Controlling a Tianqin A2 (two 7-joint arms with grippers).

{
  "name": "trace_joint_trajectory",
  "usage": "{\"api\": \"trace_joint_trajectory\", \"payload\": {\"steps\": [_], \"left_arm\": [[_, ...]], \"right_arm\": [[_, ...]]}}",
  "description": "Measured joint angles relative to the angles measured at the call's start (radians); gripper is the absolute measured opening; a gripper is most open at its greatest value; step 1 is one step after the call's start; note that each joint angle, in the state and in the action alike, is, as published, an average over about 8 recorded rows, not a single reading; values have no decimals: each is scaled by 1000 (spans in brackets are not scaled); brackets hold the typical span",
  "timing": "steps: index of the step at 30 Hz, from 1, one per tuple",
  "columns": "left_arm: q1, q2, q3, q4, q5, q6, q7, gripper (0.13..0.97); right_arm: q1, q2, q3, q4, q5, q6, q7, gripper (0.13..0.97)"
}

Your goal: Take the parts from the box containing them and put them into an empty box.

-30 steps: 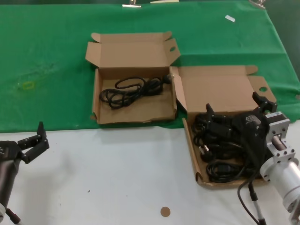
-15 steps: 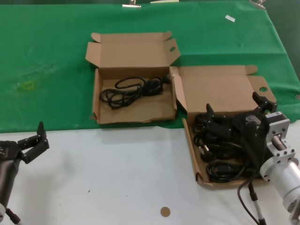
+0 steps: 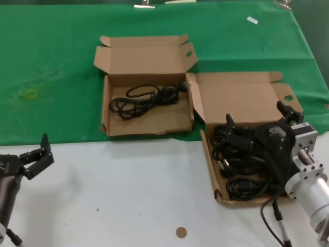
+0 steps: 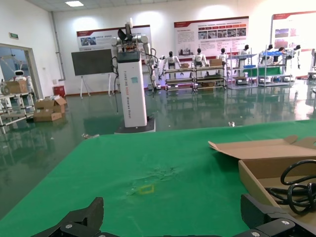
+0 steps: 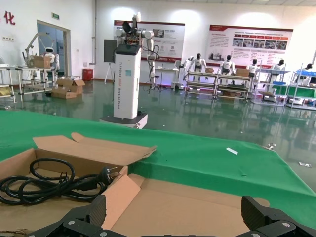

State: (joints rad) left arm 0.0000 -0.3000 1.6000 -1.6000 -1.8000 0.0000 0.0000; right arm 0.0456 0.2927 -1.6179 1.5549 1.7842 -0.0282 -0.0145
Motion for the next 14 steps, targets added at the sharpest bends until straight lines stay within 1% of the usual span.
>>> {"api": "trace_joint_trajectory", "payload": {"steps": [14], "left_arm": [[0,0,0,0,0,0,0,966]], "right_arm": [[0,0,0,0,0,0,0,966]]}}
